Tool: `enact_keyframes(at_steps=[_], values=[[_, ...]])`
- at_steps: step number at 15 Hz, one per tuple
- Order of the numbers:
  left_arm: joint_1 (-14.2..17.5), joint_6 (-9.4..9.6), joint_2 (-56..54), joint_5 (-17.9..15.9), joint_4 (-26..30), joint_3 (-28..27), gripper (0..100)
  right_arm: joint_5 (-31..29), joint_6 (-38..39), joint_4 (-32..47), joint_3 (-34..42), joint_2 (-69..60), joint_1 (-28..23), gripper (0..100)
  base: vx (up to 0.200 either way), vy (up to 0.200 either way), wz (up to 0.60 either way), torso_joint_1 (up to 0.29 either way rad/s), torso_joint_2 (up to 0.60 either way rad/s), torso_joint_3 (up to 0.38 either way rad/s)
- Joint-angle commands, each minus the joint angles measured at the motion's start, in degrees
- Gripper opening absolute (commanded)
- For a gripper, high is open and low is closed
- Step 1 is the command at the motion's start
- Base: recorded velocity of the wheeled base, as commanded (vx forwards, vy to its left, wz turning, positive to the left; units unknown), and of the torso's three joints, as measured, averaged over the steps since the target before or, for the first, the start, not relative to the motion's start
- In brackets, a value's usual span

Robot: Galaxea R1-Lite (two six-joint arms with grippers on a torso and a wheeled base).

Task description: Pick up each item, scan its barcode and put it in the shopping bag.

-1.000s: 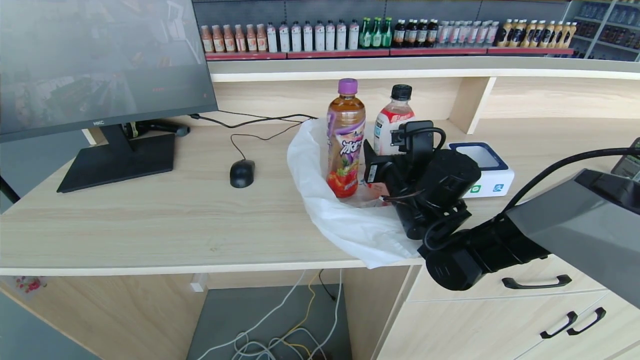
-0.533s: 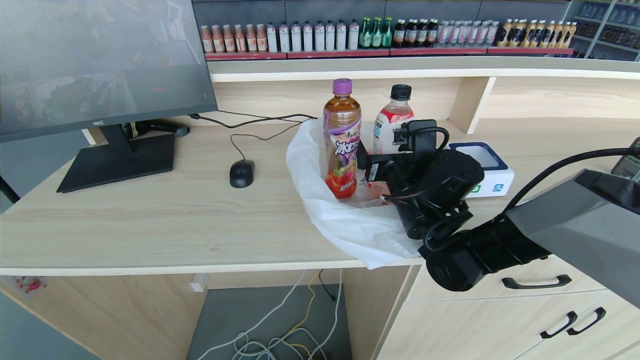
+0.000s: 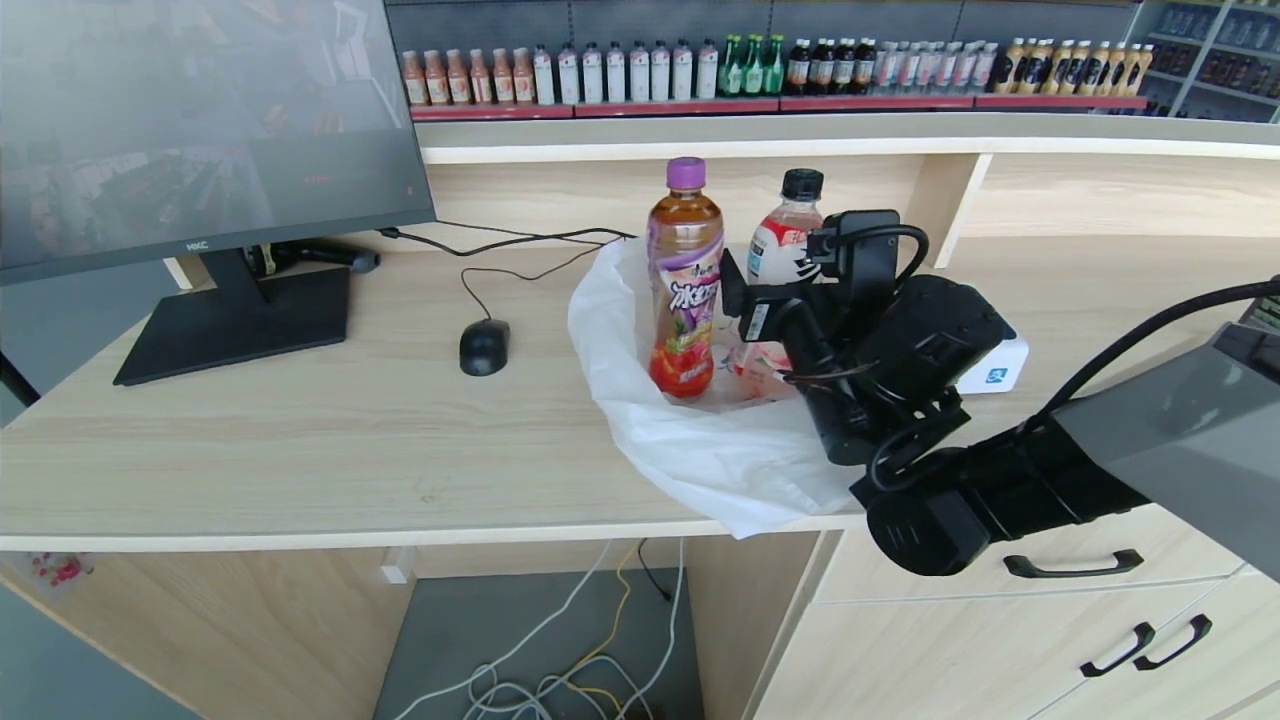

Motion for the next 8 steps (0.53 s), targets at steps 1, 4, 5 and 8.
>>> enact_keyframes(at_steps=[1,4,5,8], values=[[0.0,-0.02,0.0,0.0,0.0,0.0,100,-0.1,-0.2,0.0,1.0,-2.1,0.6,100,0.000,0.000,0.00,0.000,0.00,0.000],[0.0,-0.02,0.0,0.0,0.0,0.0,100,0.1,-0.7,0.0,4.5,-4.6,1.3,100,0.000,0.000,0.00,0.000,0.00,0.000],[0.0,-0.02,0.0,0.0,0.0,0.0,100,0.1,-0.7,0.0,5.9,-5.9,1.5,100,0.000,0.000,0.00,0.000,0.00,0.000],[0.0,-0.02,0.0,0.0,0.0,0.0,100,0.1,-0.7,0.0,7.9,-8.5,2.3,100,0.000,0.000,0.00,0.000,0.00,0.000]])
